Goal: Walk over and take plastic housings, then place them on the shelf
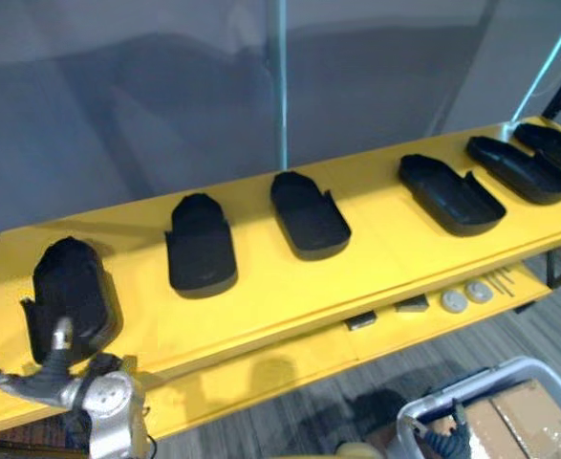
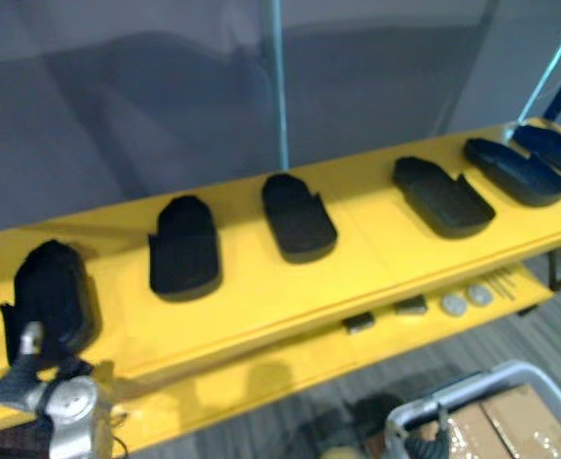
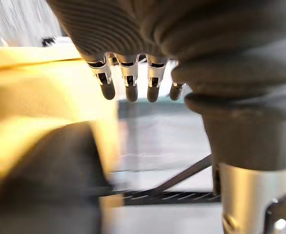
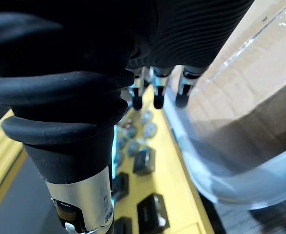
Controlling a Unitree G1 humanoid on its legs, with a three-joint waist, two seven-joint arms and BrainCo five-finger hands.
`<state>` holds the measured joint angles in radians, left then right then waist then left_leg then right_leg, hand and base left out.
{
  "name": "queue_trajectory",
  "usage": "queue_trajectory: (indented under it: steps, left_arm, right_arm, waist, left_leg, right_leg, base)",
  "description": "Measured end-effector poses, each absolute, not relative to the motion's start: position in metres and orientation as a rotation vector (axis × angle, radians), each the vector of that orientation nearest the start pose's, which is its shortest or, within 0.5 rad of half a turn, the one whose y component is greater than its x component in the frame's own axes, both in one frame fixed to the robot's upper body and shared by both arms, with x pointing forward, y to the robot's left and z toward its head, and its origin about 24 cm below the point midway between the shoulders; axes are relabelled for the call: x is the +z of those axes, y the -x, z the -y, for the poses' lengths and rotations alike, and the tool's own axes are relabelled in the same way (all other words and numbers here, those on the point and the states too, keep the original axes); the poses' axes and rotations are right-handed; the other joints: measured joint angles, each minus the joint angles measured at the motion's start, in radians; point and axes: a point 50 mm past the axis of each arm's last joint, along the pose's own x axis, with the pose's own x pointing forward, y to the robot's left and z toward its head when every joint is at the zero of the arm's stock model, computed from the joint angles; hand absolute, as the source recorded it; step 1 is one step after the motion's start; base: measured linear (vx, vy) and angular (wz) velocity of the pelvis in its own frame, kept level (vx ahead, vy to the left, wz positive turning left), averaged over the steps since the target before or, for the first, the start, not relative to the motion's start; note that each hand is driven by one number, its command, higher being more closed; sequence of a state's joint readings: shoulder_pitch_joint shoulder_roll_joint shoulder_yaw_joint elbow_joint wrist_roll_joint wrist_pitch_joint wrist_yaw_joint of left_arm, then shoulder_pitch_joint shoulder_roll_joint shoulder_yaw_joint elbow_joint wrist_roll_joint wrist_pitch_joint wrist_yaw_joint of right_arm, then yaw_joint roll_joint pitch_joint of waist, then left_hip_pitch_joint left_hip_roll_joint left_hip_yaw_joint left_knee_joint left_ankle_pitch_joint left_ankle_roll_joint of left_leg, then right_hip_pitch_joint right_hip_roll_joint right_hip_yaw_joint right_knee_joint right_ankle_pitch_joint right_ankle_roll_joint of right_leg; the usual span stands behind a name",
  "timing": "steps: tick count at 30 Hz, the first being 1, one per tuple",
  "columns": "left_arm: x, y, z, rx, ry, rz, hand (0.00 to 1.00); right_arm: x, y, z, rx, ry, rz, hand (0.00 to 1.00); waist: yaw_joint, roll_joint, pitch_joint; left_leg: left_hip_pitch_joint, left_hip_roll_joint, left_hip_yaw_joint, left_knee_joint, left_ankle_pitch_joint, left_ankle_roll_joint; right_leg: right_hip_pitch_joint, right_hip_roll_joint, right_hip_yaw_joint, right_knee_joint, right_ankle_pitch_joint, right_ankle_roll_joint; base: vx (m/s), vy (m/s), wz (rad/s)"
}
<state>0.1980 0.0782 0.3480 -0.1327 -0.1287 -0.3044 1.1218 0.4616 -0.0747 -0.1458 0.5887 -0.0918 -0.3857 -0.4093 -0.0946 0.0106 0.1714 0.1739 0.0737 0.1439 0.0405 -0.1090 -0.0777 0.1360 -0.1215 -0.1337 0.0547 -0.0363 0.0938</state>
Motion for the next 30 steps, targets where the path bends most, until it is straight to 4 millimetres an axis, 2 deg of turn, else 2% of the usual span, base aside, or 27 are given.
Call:
queue_trajectory:
  steps: [1,2,3,6,9,11,12,15,18,19,21,24,30]
  left_arm:
    - [0.071,-0.146,-0.284,1.493,0.096,0.364,0.0]
    - [0.09,-0.139,-0.277,1.482,0.088,0.486,0.0]
    - [0.109,-0.135,-0.269,1.484,0.028,0.613,0.0]
    - [0.145,-0.133,-0.25,1.429,-0.096,0.871,0.0]
    - [0.158,-0.142,-0.238,1.292,-0.114,0.936,0.0]
    - [0.162,-0.153,-0.232,1.138,-0.14,0.897,0.0]
    - [0.161,-0.164,-0.23,0.98,-0.103,0.81,0.0]
    - [0.145,-0.182,-0.229,0.767,-0.052,0.625,0.0]
    - [0.11,-0.201,-0.23,0.567,0.052,0.354,0.0]
    - [0.105,-0.203,-0.231,0.534,0.068,0.316,0.0]
    - [0.08,-0.209,-0.236,0.417,0.104,0.149,0.0]
    - [0.06,-0.211,-0.242,0.351,0.101,0.021,0.0]
    - [0.047,-0.21,-0.254,0.344,0.071,-0.079,0.0]
  right_arm:
    - [-0.106,-0.055,0.235,-0.6,0.286,-0.626,0.0]
    - [-0.106,-0.052,0.235,-0.601,0.287,-0.633,0.0]
    - [-0.106,-0.051,0.235,-0.603,0.288,-0.637,0.0]
    - [-0.106,-0.05,0.235,-0.607,0.289,-0.638,0.0]
    - [-0.106,-0.05,0.236,-0.613,0.291,-0.639,0.0]
    - [-0.107,-0.05,0.237,-0.616,0.291,-0.647,0.0]
    - [-0.108,-0.051,0.238,-0.618,0.293,-0.654,0.0]
    - [-0.108,-0.051,0.244,-0.634,0.298,-0.666,0.0]
    - [-0.11,-0.048,0.249,-0.647,0.293,-0.695,0.0]
    - [-0.11,-0.047,0.249,-0.646,0.293,-0.702,0.0]
    - [-0.113,-0.046,0.249,-0.632,0.285,-0.728,0.0]
    - [-0.113,-0.045,0.251,-0.637,0.283,-0.731,0.0]
    - [-0.113,-0.052,0.25,-0.627,0.276,-0.721,0.0]
  waist:
    - [0.0,0.0,0.0]
    - [0.001,0.0,0.0]
    - [0.001,0.004,0.003]
    - [-0.001,0.015,0.01]
    - [-0.002,0.027,0.012]
    - [-0.009,0.031,0.011]
    - [-0.009,0.031,0.011]
    - [-0.016,0.03,0.011]
    - [-0.018,0.03,0.01]
    - [-0.018,0.028,0.012]
    - [-0.018,0.017,0.016]
    - [-0.018,0.016,0.016]
    - [-0.016,0.026,0.01]
  left_leg:
    - [0.0,0.0,-0.001,0.0,0.0,0.0]
    - [-0.001,0.0,-0.003,0.0,0.0,0.0]
    - [-0.001,-0.001,-0.004,0.0,-0.001,0.001]
    - [-0.003,-0.006,-0.019,0.0,-0.001,0.002]
    - [-0.008,-0.006,-0.024,-0.001,-0.001,0.002]
    - [-0.02,-0.004,-0.026,0.002,-0.001,0.002]
    - [-0.027,0.0,-0.026,0.003,-0.001,0.002]
    - [-0.034,0.0,-0.024,0.002,0.0,0.0]
    - [-0.034,-0.001,-0.022,0.002,0.0,-0.001]
    - [-0.034,0.0,-0.022,0.002,0.0,-0.001]
    - [-0.034,0.0,-0.022,0.002,0.0,-0.001]
    - [-0.033,-0.002,-0.022,0.004,0.0,0.0]
    - [-0.033,0.0,-0.023,0.012,0.0,0.0]
  right_leg:
    - [0.0,0.0,0.0,0.0,-0.001,0.0]
    - [0.0,-0.001,-0.002,0.0,-0.002,0.0]
    - [0.0,-0.002,-0.003,0.0,-0.002,0.001]
    - [0.002,-0.003,-0.008,0.0,-0.004,0.003]
    - [0.002,-0.004,-0.014,0.0,-0.006,0.004]
    - [-0.006,-0.002,-0.02,0.0,-0.007,0.004]
    - [-0.014,0.001,-0.019,0.001,-0.007,0.003]
    - [-0.022,0.002,-0.02,0.001,-0.007,0.003]
    - [-0.023,0.003,-0.018,0.001,-0.007,0.003]
    - [-0.023,0.003,-0.018,0.001,-0.007,0.002]
    - [-0.03,0.002,-0.019,0.002,-0.007,0.002]
    - [-0.029,-0.001,-0.019,0.004,-0.007,0.001]
    - [-0.029,-0.001,-0.022,0.008,-0.006,0.001]
  base:
    - [0.0,0.0,0.05]
    - [0.0,0.0,0.04]
    - [0.0,0.0,0.04]
    - [0.0,-0.001,0.06]
    - [-0.01,-0.006,0.08]
    - [0.0,-0.018,0.06]
    - [0.0,0.0,0.0]
    - [0.01,0.0,0.0]
    - [0.04,0.006,-0.01]
    - [0.03,0.002,0.0]
    - [0.0,0.0,0.0]
    - [0.0,0.0,0.0]
    - [-0.02,-0.003,0.0]
